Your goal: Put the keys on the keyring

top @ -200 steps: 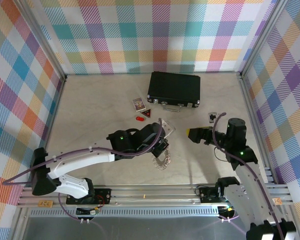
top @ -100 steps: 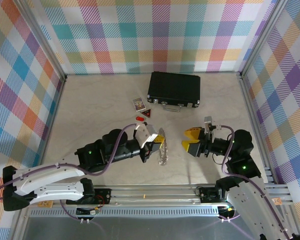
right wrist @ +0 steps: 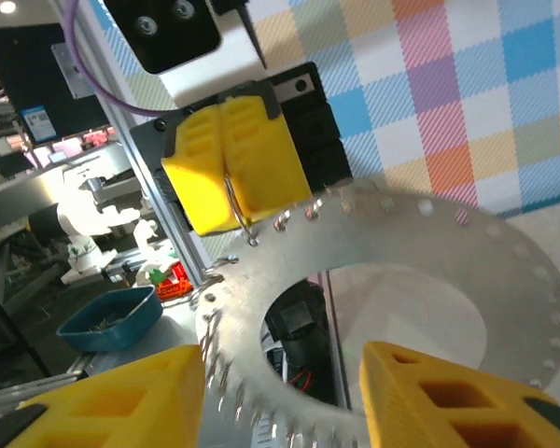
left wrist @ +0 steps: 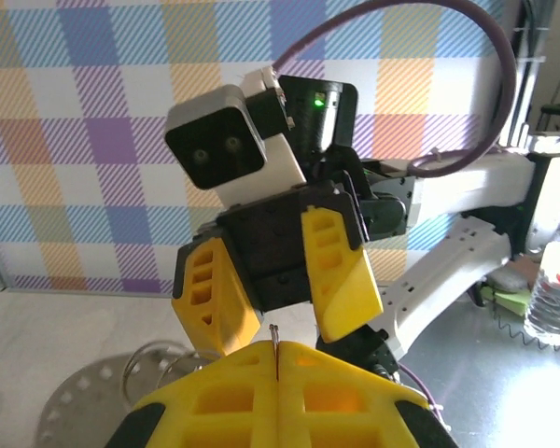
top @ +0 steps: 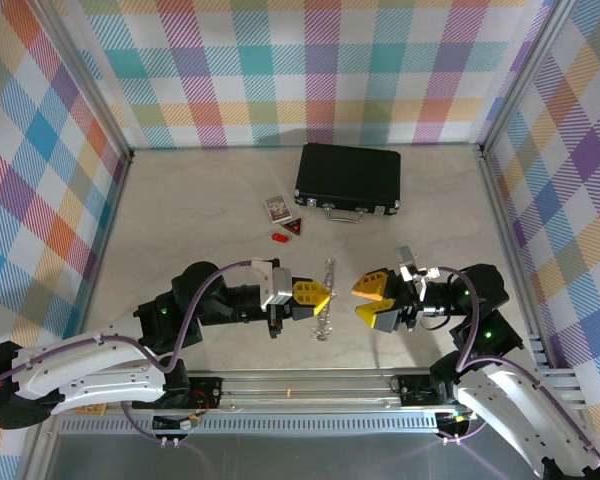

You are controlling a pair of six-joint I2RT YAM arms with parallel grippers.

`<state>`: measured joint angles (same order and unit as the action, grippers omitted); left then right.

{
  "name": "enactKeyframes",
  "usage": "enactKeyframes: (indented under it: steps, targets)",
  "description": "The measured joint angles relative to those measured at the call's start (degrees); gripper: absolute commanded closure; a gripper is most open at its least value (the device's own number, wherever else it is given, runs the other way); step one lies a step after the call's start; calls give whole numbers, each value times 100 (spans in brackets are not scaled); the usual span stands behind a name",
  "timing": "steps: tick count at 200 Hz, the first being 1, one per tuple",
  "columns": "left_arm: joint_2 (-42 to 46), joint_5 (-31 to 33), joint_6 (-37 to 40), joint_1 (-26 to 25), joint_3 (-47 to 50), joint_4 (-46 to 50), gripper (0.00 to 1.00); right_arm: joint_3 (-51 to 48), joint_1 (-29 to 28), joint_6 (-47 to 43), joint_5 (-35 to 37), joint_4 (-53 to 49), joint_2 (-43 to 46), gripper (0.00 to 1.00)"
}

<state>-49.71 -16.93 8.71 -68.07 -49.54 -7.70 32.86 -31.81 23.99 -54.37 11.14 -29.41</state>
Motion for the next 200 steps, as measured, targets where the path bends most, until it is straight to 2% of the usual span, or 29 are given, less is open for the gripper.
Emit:
enactKeyframes:
  steps: [90,200]
  targets:
    - [-79,-382,122,-2,-22,-179,100,190,-1036,-693,688,0,-254,62]
    - [-79,-450,46,-2,26,-634,100,221,-1331,-992,1163,48,-267,69]
